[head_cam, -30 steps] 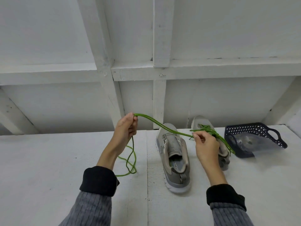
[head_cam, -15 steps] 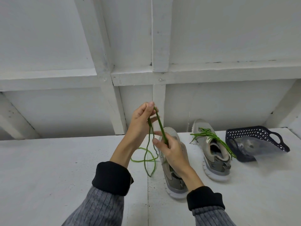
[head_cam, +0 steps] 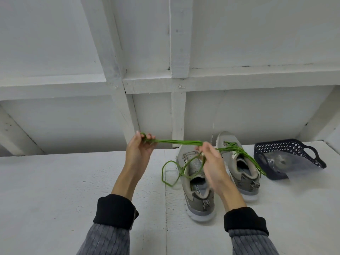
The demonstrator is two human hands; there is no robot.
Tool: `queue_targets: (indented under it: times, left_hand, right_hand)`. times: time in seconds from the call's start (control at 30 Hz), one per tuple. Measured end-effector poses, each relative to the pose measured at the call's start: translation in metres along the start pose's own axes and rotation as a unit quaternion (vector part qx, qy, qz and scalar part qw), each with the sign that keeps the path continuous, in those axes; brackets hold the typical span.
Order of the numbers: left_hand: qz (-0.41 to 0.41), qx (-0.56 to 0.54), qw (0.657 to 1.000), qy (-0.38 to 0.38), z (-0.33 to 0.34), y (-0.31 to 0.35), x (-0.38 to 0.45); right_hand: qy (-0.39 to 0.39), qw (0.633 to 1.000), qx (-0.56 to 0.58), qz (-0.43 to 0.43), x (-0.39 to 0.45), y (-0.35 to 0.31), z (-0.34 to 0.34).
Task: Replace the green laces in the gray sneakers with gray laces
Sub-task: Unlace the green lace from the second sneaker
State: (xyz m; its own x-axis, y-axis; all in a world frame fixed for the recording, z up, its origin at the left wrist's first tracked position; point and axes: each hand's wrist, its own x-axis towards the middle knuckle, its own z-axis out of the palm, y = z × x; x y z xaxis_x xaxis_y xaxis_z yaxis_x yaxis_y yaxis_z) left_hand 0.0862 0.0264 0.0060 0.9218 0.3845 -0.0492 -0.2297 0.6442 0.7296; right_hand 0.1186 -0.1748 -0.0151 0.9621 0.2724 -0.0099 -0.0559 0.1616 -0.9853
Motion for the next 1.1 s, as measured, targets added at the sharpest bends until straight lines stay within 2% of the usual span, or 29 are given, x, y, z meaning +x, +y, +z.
queue_targets:
  times: [0.03, 0.1, 0.17, 0.23, 0.3, 0.37, 0.4, 0.53, 0.63, 0.7, 0.73, 0.83, 0.9, 1.0, 1.03, 1.1]
  left_hand:
    - [-0.021, 0.043, 0.999, 0.004, -0.005, -0.008, -0.002]
    - [-0.088, 0.147, 0.985, -0.008, -0.011, -0.028, -0.008]
    - [-0.144, 0.255, 0.955, -0.042, -0.012, -0.046, -0.017]
    - [-0.131, 0.352, 0.925, -0.06, -0.013, -0.058, -0.023]
    - [-0.056, 0.432, 0.898, -0.067, -0.009, -0.057, -0.025]
    - [0.006, 0.447, 0.885, -0.13, 0.001, -0.051, -0.023]
    - [0.011, 0.451, 0.875, -0.176, 0.006, -0.05, -0.022]
    - [-0.073, 0.482, 0.816, -0.311, 0.025, -0.053, -0.017]
    - [-0.105, 0.5, 0.789, -0.341, 0.023, -0.059, -0.013]
    - [-0.083, 0.512, 0.779, -0.353, 0.018, -0.059, -0.013]
    - [-0.078, 0.51, 0.78, -0.355, 0.015, -0.058, -0.013]
    - [-0.048, 0.481, 0.813, -0.324, 0.012, -0.055, -0.013]
    - [-0.016, 0.44, 0.864, -0.245, 0.013, -0.054, -0.012]
    - [-0.002, 0.243, 0.966, -0.085, 0.023, -0.055, -0.007]
    - [-0.007, 0.164, 0.985, -0.05, 0.027, -0.056, -0.004]
    - [-0.018, 0.036, 0.999, -0.015, 0.036, -0.055, 0.0]
  right_hand:
    - [0.029, 0.996, 0.085, -0.005, 0.005, -0.002, -0.001]
    - [0.052, 0.963, 0.264, -0.017, 0.013, -0.008, -0.002]
    - [0.06, 0.929, 0.365, -0.013, 0.017, -0.014, -0.001]
    - [0.088, 0.925, 0.369, -0.006, 0.021, -0.02, 0.0]
    - [0.113, 0.943, 0.313, -0.016, 0.023, -0.024, 0.002]
    - [0.11, 0.959, 0.258, -0.037, 0.023, -0.028, 0.004]
    - [0.099, 0.964, 0.243, -0.048, 0.021, -0.029, 0.005]
    - [0.065, 0.969, 0.229, -0.064, 0.017, -0.024, 0.01]
    - [0.068, 0.965, 0.247, -0.058, 0.016, -0.021, 0.008]
    - [0.071, 0.963, 0.253, -0.06, 0.016, -0.021, 0.004]
    - [0.073, 0.964, 0.249, -0.061, 0.016, -0.021, 0.002]
    - [0.084, 0.96, 0.261, -0.06, 0.016, -0.017, -0.001]
    - [0.097, 0.963, 0.246, -0.044, 0.018, -0.01, -0.002]
    - [0.116, 0.991, 0.061, -0.004, 0.015, 0.002, 0.001]
    - [0.101, 0.995, 0.022, 0.002, 0.013, 0.005, 0.004]
    - [0.052, 0.998, -0.022, 0.001, 0.008, 0.01, 0.012]
